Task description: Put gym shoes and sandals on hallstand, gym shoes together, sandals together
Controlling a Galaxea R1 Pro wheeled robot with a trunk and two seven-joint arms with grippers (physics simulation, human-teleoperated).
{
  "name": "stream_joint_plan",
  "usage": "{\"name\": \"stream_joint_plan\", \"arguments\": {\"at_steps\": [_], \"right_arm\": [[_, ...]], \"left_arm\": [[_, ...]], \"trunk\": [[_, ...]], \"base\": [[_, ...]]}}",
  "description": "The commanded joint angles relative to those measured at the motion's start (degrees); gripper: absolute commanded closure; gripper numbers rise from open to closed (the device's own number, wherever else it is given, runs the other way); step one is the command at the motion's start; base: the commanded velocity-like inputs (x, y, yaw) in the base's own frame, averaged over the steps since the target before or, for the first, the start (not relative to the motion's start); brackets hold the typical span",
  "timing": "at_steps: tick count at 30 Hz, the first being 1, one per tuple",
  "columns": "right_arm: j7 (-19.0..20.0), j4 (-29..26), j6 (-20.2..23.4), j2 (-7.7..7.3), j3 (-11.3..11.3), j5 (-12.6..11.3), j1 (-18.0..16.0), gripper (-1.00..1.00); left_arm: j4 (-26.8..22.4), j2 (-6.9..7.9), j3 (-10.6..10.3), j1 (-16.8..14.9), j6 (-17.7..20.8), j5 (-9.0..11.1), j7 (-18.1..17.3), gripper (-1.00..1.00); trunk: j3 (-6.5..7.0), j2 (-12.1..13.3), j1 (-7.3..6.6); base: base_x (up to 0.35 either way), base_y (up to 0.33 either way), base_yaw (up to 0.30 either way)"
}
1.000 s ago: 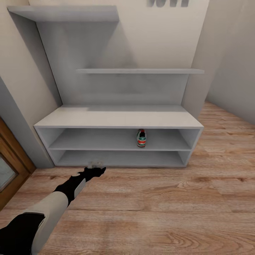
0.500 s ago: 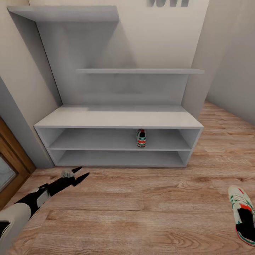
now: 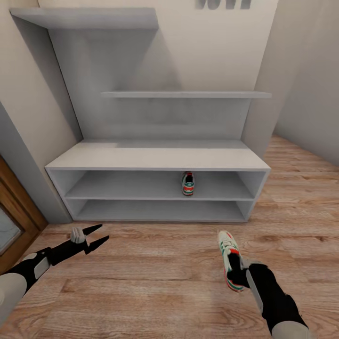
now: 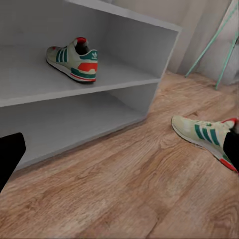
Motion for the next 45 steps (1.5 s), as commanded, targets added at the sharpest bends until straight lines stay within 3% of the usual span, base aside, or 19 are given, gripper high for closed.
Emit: {"name": "stream_joint_plan", "arguments": {"at_steps": [1,4,6,11,16,20,26,31,45], "right_arm": [[0.07,1.09,0.46,0.12,-0.06,0.67,-2.29,1.00],[0.07,3.67,0.77,0.33,-0.07,0.56,-8.69,1.00],[0.07,4.92,1.84,0.34,-0.09,0.51,-13.65,1.00],[0.01,5.94,3.60,0.33,-0.03,0.47,-18.74,1.00],[-0.01,6.58,3.66,0.31,-0.08,0.49,-19.52,1.00],[0.04,11.19,2.85,0.26,-0.16,0.49,-19.60,1.00],[0.07,16.70,-5.04,0.24,-0.17,0.46,-19.62,1.00],[0.07,17.12,-6.94,0.24,-0.12,0.55,-19.62,1.00],[-0.01,16.75,-7.15,0.41,0.16,0.84,-19.62,1.00]], "left_arm": [[0.01,0.03,-0.37,-0.03,-0.57,0.32,-0.31,-1.00],[0.00,-0.02,-0.96,0.02,-1.74,0.08,-1.76,-1.00],[0.00,-0.14,-1.38,0.03,-2.09,-1.91,-2.53,-1.00],[-0.04,-0.74,-1.58,0.03,-2.32,-8.67,-2.80,-1.00],[-0.07,-1.15,-1.60,0.03,-2.57,-10.28,-2.90,-1.00],[-0.07,-1.20,-1.60,0.03,-2.61,-10.45,-3.20,-1.00],[-0.07,-1.28,-1.59,0.03,-2.66,-10.48,-5.97,-1.00],[-0.07,-1.28,-1.59,0.03,-2.61,-10.48,-7.26,-1.00],[-0.11,-1.30,-1.61,0.03,-2.61,-10.48,-7.39,-1.00]], "trunk": [[-0.06,-0.02,-0.01],[-0.06,-0.02,-0.01],[-0.06,-0.02,-0.01],[-0.06,-0.02,-0.01],[-0.06,-0.02,-0.01],[-0.06,-0.02,-0.01],[-0.06,-0.02,-0.01],[-0.06,-0.02,-0.01],[-0.06,-0.02,-0.01]], "base": [[0.000,0.000,0.000],[0.000,0.000,0.000],[0.000,0.000,0.000],[0.000,0.000,0.000],[0.000,0.000,0.000],[0.000,0.000,0.000],[0.000,0.000,0.000],[0.000,0.000,0.000],[0.000,0.000,0.000]]}}
